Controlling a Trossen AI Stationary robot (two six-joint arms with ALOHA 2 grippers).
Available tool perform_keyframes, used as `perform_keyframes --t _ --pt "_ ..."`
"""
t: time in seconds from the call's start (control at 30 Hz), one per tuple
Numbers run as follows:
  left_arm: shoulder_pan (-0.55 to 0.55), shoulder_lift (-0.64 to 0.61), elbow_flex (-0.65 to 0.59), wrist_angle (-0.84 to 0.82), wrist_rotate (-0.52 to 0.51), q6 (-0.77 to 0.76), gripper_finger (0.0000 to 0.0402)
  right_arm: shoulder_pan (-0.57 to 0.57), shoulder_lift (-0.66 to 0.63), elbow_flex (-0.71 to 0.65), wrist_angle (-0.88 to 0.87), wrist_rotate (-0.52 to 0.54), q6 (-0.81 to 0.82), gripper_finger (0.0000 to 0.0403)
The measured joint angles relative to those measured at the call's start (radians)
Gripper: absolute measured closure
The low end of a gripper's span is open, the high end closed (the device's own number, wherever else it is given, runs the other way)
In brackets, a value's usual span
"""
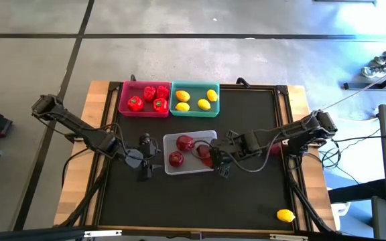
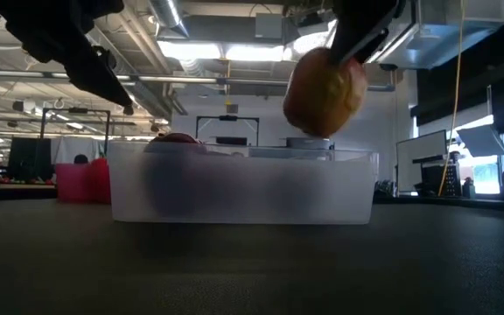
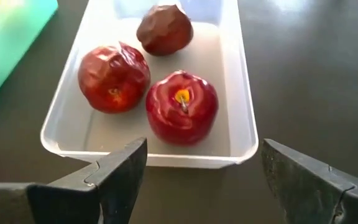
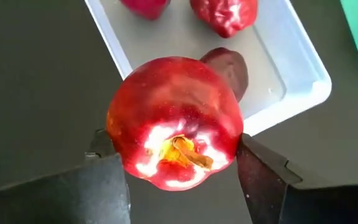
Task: Sort produce into baskets
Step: Put the dark red apple into the transparent bin
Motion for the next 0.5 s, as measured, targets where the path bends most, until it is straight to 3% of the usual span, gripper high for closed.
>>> perform_keyframes --t 0.5 --pt "0.0 0.0 0.0 0.042 -0.013 0.0 0.0095 -0.005 0.169 0.0 -0.042 -0.009 -0.133 0.0244"
